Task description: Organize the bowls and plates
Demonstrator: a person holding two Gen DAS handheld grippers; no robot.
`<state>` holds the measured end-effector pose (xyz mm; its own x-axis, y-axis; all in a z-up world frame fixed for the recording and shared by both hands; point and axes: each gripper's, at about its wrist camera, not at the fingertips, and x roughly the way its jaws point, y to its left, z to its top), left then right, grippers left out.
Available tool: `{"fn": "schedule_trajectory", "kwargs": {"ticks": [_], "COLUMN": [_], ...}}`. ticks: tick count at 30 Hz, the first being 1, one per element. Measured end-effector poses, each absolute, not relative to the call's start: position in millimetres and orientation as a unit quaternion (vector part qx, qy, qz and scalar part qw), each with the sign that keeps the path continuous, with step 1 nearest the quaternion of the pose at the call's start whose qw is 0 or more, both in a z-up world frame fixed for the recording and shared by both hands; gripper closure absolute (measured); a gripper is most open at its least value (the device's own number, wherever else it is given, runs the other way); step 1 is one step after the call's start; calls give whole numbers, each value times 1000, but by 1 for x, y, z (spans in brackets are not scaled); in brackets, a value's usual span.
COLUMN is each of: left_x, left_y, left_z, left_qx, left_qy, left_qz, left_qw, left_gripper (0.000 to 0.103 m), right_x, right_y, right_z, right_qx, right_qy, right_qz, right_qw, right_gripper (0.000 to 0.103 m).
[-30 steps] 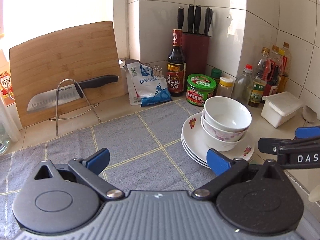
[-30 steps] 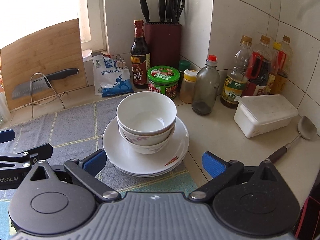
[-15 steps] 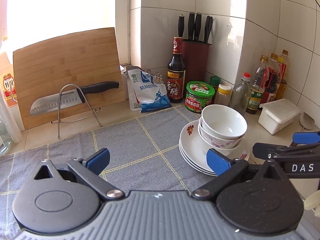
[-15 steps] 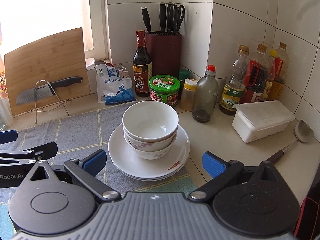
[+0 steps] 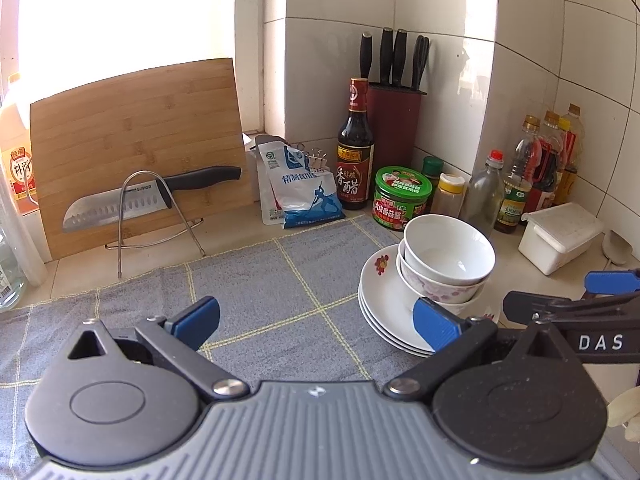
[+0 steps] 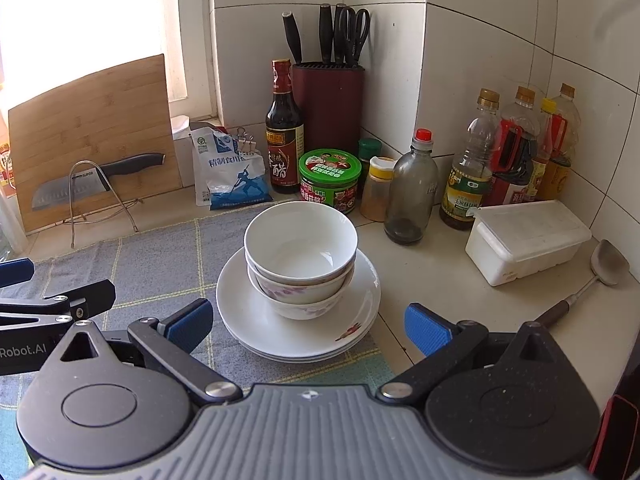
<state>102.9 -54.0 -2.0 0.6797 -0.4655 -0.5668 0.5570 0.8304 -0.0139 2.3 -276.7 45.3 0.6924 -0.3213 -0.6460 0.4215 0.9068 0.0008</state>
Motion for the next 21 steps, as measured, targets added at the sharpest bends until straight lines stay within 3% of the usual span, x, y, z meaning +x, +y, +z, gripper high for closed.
{"fn": "schedule_trajectory", "kwargs": {"ticks": [21], "left_x": [105], "left_y": [-52], "left_z": [-2], "left_qx": [76], "left_qy": [286], "left_qz": [-275], "left_qw": [915], "left_gripper": [1], "right_x": [7], "right_y": [-272], "right_z": [49], "right_qx": [63], "right_qy": [334], "right_qz": [-207], "right_qw": [917], "right_gripper": [0]}}
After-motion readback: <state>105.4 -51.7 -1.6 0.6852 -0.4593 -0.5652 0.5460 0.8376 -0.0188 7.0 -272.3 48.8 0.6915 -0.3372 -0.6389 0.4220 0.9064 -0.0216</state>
